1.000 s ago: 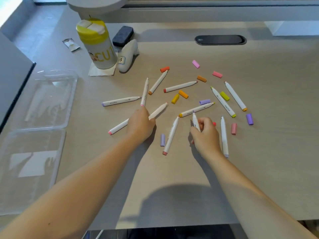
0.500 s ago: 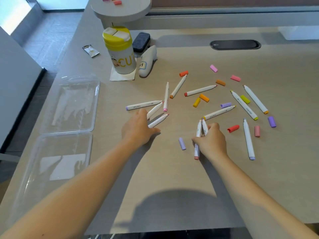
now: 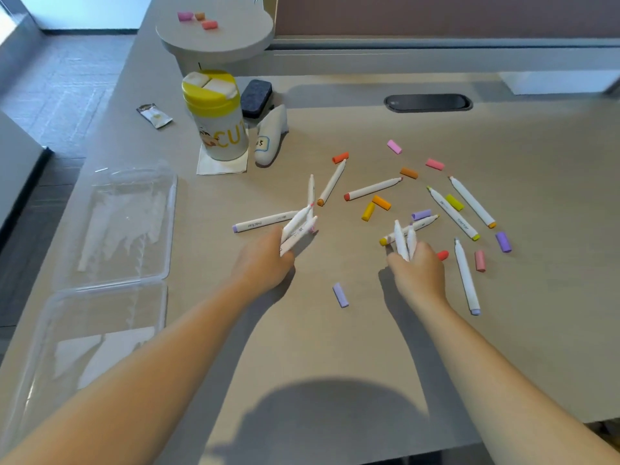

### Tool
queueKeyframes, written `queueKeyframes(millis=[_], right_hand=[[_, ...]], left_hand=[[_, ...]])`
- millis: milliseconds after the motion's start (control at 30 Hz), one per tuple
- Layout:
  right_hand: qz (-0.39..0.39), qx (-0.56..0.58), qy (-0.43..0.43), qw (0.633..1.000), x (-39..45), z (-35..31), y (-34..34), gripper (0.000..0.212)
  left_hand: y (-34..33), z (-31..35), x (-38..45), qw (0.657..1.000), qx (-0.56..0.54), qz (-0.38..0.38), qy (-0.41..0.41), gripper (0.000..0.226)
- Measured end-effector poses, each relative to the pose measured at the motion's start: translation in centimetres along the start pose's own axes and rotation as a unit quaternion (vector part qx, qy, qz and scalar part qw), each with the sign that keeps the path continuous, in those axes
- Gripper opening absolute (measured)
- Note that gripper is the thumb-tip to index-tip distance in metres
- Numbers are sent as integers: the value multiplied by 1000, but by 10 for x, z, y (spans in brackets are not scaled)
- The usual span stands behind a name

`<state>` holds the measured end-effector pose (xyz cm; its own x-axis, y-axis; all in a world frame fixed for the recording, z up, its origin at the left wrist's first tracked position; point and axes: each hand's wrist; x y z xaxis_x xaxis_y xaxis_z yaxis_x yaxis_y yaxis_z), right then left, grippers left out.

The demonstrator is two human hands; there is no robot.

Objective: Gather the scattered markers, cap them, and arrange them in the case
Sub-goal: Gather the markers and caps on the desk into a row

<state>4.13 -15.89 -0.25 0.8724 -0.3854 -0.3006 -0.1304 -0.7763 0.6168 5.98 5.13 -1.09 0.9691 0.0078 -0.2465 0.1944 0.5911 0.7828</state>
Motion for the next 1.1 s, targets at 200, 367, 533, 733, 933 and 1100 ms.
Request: queueKeyframes(millis=[200,367,533,733,933,1100], right_hand=[[64,43,-20,997,34,-11,5,25],[73,0,-52,996,65,-12,4,39],[38,-49,-78,995,72,-11,8,49],[24,-46,-96,994,68,-15,15,33],[17,-22,-90,996,55,-16,14,39],[-8,-18,-41,999,38,-24,3,29]], left_hand=[[-5,28,31,997,-30,42,55,27],[-14,43,49,993,-8,64,98,34],[-19,54,58,989,23,80,120,40],[-22,61,56,987,92,85,98,22],[-18,60,48,994,51,55,81,15],[-5,48,33,996,-19,62,67,19]])
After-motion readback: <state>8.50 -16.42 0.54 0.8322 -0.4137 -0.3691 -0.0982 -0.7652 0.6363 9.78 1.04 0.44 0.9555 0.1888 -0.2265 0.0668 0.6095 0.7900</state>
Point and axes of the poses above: each hand's wrist, its own x-axis towards the middle knuckle, its own y-axis out of the back of the hand, z = x × y, and after that the axes turned 1 degree about z, right-handed
